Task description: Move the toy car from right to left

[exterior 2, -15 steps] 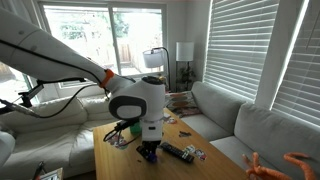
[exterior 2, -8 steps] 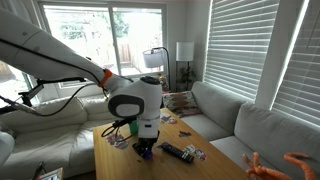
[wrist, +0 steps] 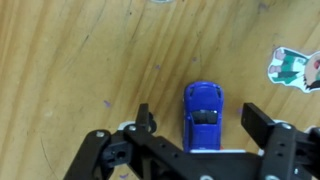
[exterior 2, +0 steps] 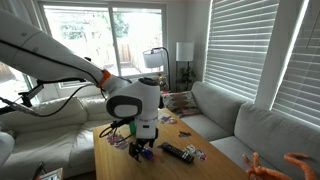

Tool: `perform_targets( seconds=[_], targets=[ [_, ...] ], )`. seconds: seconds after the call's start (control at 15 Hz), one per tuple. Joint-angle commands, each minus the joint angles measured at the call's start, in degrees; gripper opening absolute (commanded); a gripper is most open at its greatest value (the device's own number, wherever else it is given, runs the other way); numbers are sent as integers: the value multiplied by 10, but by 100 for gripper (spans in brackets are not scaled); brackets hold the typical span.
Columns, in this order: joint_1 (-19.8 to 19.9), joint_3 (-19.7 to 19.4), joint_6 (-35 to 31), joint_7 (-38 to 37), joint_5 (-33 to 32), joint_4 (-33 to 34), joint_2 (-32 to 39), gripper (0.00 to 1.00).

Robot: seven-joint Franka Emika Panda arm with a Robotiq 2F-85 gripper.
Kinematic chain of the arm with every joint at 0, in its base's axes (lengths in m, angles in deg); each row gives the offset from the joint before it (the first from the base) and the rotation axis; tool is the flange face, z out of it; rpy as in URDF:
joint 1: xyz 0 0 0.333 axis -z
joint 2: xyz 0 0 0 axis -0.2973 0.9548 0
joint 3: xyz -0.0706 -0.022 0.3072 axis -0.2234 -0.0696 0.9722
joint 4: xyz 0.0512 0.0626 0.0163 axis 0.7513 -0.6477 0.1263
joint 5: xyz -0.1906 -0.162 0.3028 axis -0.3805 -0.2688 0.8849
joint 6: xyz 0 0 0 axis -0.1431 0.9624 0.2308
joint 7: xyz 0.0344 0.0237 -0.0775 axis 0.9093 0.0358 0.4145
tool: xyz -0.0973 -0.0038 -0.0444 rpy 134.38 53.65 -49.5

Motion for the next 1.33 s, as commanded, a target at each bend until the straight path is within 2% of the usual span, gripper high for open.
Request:
perform_targets(
  seconds=[0.0, 0.33, 0.53, 0.87, 1.27],
  targets=[
    [-2, 5, -7, -1, -7, -20, -38, 100],
    [0, 11, 16, 22, -31, -13, -78, 100],
    [4, 18, 54, 64, -90, -6, -110, 100],
    [-1, 27, 170, 192, -116, 18, -164, 100],
    [6, 33, 230, 306, -125, 45, -202, 100]
  ],
)
